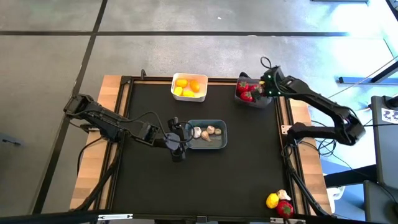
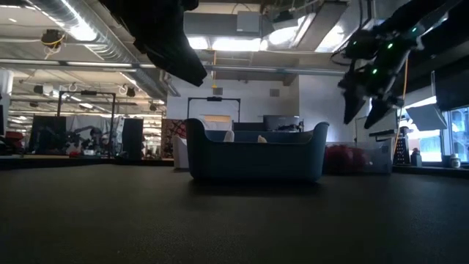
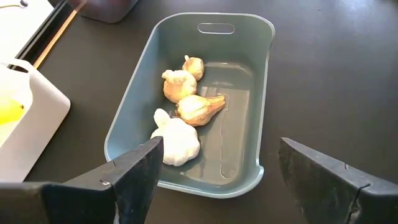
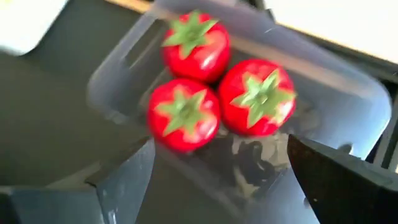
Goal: Sort produce into baskets
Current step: Put the yellow lemon into the white bin
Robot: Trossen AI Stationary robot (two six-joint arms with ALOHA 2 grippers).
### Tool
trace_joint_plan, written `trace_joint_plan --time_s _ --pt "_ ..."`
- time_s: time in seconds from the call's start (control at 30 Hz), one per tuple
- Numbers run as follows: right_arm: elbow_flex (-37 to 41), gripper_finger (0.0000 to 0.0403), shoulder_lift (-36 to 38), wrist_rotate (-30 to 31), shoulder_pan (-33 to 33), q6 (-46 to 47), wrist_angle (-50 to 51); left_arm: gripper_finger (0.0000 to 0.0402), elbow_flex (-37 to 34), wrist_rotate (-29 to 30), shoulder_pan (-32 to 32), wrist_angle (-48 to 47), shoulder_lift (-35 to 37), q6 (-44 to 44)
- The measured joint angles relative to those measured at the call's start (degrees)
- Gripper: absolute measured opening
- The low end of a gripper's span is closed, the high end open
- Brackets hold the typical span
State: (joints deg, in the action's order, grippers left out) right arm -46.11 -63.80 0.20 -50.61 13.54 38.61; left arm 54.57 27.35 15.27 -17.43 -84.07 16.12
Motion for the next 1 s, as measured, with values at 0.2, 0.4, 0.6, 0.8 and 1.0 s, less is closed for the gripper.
trace_joint_plan --time_s 0.2,0.4,0.6,0.8,1.0 --pt "0.0 0.0365 8.8 -2.9 8.5 3.8 8.6 0.0311 0.0 0.0 0.0 0.0 0.0 0.0" --pt "0.0 0.0365 14.6 -2.9 22.4 9.4 11.4 0.0311 0.0 0.0 0.0 0.0 0.0 -0.3" --pt "0.0 0.0365 14.6 -1.2 38.7 13.6 10.7 0.0311 0.0 0.0 0.0 0.0 0.0 -1.0" --pt "-0.4 0.0365 11.3 0.8 54.5 16.7 10.1 0.031 0.0 0.0 0.0 0.0 0.0 -1.1" --pt "-6.9 0.0365 4.5 4.1 67.6 21.0 12.9 0.031 0.0 0.0 0.0 0.0 0.0 -1.1"
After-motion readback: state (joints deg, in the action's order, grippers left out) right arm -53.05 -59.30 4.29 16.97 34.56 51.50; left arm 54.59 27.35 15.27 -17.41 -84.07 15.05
